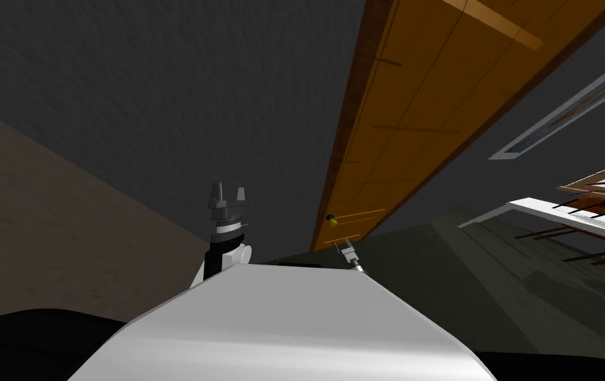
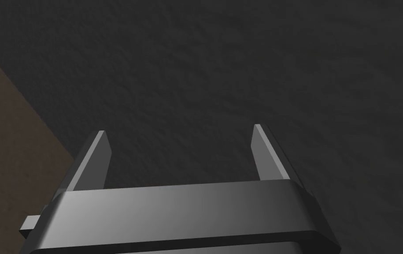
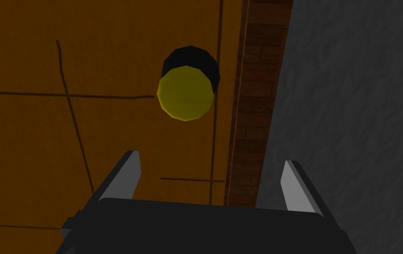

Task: Pull the door open

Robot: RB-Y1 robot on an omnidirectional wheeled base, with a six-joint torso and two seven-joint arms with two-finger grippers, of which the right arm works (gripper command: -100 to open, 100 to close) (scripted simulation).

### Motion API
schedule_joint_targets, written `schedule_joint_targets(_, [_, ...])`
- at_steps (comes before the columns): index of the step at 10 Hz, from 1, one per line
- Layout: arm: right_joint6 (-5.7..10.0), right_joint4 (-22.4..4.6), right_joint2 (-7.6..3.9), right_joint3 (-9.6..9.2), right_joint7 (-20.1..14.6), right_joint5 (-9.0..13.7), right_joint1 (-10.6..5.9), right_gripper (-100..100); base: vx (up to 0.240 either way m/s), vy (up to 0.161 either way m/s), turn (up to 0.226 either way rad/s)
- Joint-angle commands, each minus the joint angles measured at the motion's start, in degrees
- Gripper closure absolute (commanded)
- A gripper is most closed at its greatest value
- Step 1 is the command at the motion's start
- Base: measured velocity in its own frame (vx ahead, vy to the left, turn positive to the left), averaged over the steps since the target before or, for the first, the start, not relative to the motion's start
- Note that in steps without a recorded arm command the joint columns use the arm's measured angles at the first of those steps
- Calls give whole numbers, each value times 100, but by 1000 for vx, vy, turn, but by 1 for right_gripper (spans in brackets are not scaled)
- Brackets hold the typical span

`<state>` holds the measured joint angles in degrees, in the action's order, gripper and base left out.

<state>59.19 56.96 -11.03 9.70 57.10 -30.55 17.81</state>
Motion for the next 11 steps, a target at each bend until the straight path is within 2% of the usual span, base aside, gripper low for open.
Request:
schedule_joint_targets(1, [-7,-240,-27,153,57,102,-144,-100,-50,61,208])
schedule_joint_targets(3, [-31,-458,-66,332,98,222,-291,-100,6,46,199])
schedule_joint_targets(4, [-53,-674,-105,512,139,342,-440,-100,34,44,323])
schedule_joint_targets(8, [-107,-1208,-202,964,240,648,-817,-100,72,-2,297])
schedule_joint_targets(10, [-121,-1344,-227,1081,265,727,-916,-100,61,-28,222])
schedule_joint_targets(11, [-121,-1344,-227,1081,265,727,-916,-100,41,-29,22])
